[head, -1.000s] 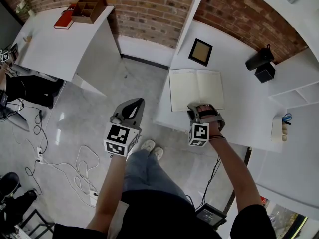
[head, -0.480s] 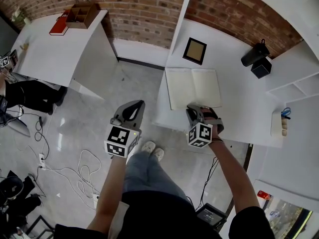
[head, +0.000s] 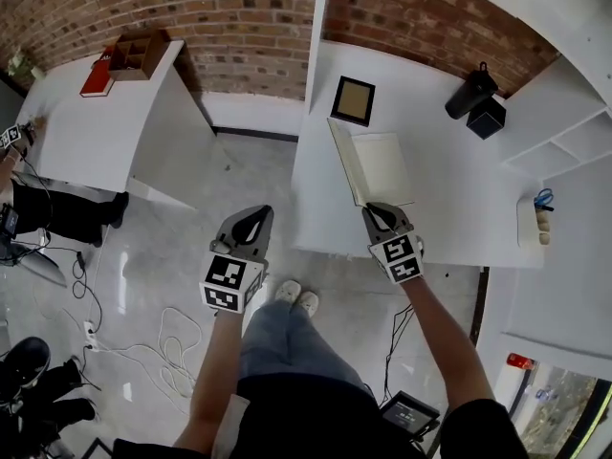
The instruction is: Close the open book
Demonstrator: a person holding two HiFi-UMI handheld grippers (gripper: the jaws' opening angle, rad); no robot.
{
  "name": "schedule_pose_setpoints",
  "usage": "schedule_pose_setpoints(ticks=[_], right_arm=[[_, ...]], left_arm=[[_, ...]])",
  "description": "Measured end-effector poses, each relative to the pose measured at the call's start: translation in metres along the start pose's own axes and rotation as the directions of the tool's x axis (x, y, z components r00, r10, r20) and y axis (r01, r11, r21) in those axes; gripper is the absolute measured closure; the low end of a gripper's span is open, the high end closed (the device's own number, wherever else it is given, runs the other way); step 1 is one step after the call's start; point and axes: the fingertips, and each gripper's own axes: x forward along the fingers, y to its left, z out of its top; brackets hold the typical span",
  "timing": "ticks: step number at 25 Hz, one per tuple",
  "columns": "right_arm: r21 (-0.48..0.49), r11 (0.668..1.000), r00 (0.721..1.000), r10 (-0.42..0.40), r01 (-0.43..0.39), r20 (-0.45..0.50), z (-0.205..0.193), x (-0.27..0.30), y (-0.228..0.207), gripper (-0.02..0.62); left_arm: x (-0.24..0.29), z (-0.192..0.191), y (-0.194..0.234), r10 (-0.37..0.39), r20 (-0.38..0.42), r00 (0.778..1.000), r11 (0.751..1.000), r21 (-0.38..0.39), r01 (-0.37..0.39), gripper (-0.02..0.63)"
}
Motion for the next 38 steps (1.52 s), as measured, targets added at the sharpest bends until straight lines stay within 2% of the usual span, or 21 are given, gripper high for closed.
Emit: schedule_pose_setpoints(ticks=[3,6,10,13,17,20,24,32,38], right_arm=[[0.134,0.991,0.999,-0.023,0.019,0.029,-0.004,-0.006,-0.013,0.578],[0.251,0.967,0.998,-0.056,0.043,0.043,-0.011,-0.010,-0.028,0.578],[0.339,0.937,0.995,-0.097,0.080,0.032,-0.026,-0.014,-0.046,0.576],[0.338,0.932,0.991,-0.135,0.128,-0.005,-0.038,-0.014,-0.058,0.549],[0.304,0.928,0.976,-0.200,0.218,-0.088,-0.057,-0.013,-0.072,0.481],[0.270,0.929,0.964,-0.221,0.254,-0.147,-0.069,-0.010,-0.074,0.468],[0.314,0.909,0.956,-0.220,0.273,-0.195,-0.082,-0.006,-0.076,0.452],[0.352,0.900,0.964,-0.212,0.257,-0.163,-0.076,-0.013,-0.076,0.449],[0.346,0.896,0.960,-0.263,0.278,-0.092,-0.056,-0.045,-0.078,0.449]], left_arm=[[0.004,-0.002,-0.005,-0.013,-0.009,1.000,1.000,-0.002,0.013,0.597],[0.008,-0.004,-0.009,-0.029,-0.021,0.999,1.000,0.003,0.029,0.597],[0.013,-0.004,-0.016,-0.045,-0.023,0.999,0.999,0.005,0.045,0.597],[0.016,-0.005,-0.018,-0.051,-0.032,0.998,0.999,0.008,0.051,0.597],[0.019,-0.008,-0.019,-0.054,-0.042,0.998,0.999,0.006,0.054,0.597],[0.023,-0.008,-0.020,-0.058,-0.045,0.997,0.998,0.006,0.058,0.597],[0.027,-0.009,-0.023,-0.068,-0.052,0.996,0.998,0.008,0.069,0.597],[0.039,-0.006,-0.026,-0.096,-0.050,0.994,0.995,0.012,0.096,0.597],[0.062,0.012,-0.040,-0.155,-0.022,0.988,0.988,0.025,0.155,0.597]])
